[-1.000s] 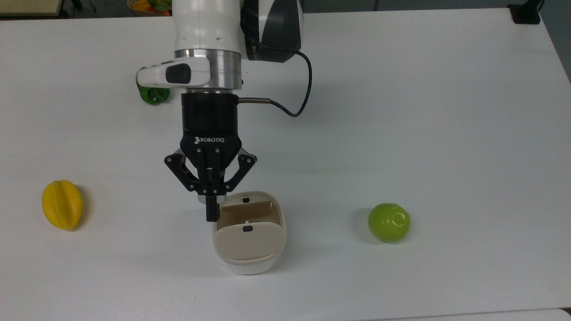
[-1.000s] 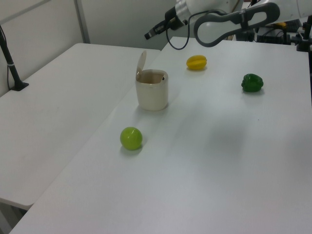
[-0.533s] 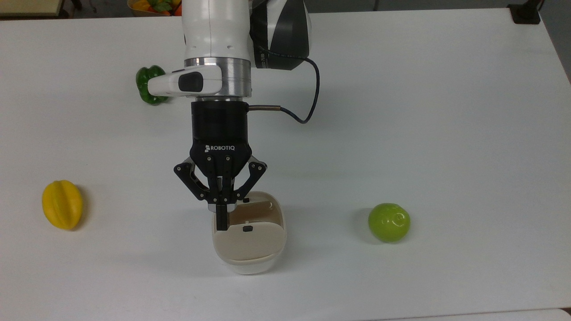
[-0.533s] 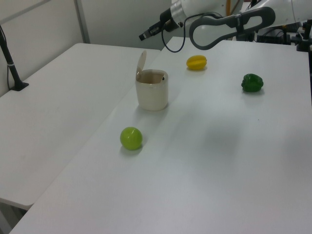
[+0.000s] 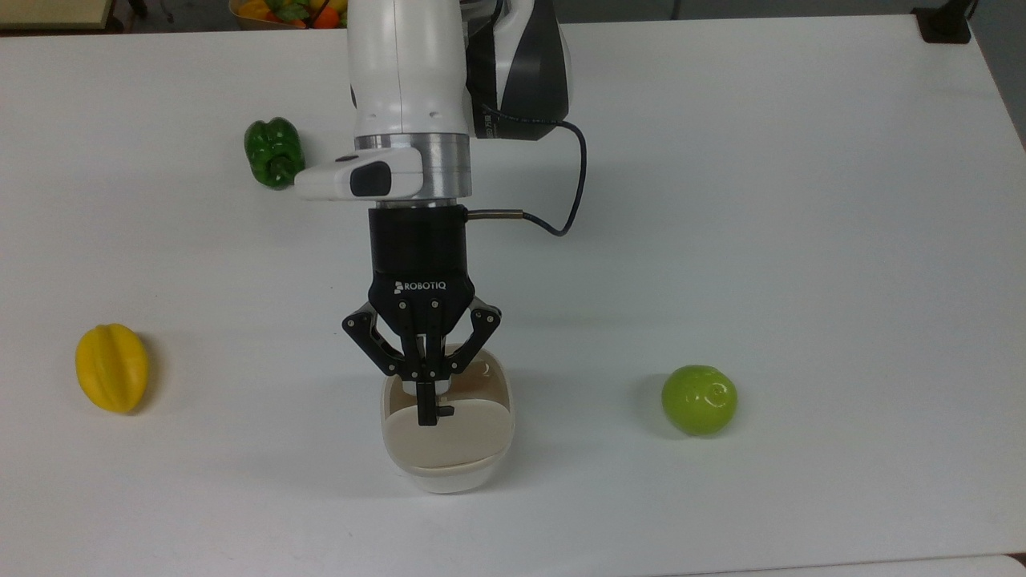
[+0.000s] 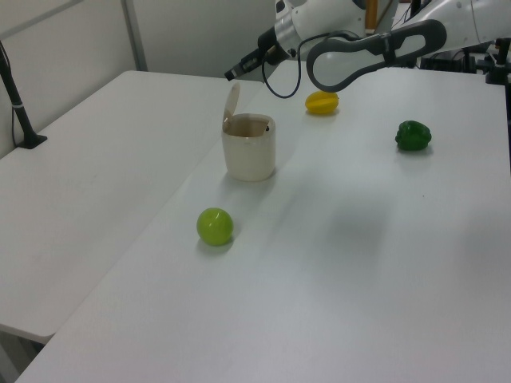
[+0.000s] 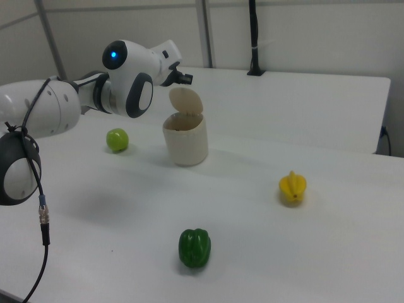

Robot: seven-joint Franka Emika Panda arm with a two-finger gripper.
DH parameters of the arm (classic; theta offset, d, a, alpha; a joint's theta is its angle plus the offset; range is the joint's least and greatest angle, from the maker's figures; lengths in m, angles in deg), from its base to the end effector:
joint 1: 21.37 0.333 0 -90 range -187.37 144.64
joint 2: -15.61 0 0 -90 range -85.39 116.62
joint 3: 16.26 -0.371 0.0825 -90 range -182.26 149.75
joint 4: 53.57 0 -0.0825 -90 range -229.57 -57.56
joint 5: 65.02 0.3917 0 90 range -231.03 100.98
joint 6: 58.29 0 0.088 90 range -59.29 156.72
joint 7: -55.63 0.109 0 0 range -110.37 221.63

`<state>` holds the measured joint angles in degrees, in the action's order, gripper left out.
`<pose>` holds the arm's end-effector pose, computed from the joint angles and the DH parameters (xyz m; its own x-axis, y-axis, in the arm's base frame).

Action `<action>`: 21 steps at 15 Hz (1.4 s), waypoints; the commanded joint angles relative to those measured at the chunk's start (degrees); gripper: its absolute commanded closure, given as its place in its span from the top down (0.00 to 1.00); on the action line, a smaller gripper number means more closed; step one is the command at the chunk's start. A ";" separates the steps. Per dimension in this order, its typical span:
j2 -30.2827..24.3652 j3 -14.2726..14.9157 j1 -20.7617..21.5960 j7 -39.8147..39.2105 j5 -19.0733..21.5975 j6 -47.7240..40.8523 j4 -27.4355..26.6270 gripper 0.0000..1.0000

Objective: Close garbage bin
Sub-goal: 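Push the hinged lid down with the gripper until it shuts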

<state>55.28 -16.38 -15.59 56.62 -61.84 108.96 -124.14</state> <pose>0.8317 0.0818 0.5222 0.5481 -0.0165 0.8362 0.0736 -0.9950 -0.0678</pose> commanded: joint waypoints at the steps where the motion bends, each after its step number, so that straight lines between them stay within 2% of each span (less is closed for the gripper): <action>1: -0.29 -0.22 0.02 -1.07 0.33 -4.11 0.70 0.00; 8: -2.58 -1.10 -1.65 -2.12 1.73 -20.62 0.53 0.00; 12: -2.67 -1.02 -2.26 -7.74 5.50 -30.38 0.53 0.00; 14: -2.67 -0.93 -2.62 -8.72 6.39 -31.98 0.53 0.00; 21: -1.79 -0.75 -2.53 -9.25 5.60 -31.19 -1.06 0.00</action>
<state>54.26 -16.56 -17.76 49.30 -56.62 78.45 -123.52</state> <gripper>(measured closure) 0.991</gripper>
